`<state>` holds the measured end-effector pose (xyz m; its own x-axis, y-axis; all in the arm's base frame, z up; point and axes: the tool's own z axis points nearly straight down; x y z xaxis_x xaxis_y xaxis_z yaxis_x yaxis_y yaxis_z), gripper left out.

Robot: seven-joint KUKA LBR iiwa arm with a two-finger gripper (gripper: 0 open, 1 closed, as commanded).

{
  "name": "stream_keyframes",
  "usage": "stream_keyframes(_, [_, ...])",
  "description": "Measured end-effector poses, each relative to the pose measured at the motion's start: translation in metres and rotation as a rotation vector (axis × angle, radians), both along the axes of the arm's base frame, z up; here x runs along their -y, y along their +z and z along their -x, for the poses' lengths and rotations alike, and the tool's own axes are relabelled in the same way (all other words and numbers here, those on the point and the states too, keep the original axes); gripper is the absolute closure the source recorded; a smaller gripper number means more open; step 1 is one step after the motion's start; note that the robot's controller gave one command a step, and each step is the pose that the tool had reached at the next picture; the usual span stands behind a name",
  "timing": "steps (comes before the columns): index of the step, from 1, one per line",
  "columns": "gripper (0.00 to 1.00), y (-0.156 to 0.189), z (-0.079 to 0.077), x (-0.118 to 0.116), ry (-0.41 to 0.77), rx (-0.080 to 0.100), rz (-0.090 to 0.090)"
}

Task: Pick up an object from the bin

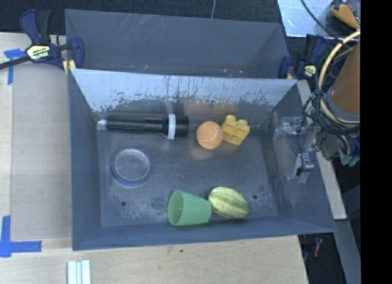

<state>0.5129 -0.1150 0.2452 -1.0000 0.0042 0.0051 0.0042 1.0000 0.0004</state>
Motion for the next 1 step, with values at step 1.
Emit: stream_keyframes(1, [0.00,0.0047,-0.0016,-0.0008,0.004,0.009,0.001])
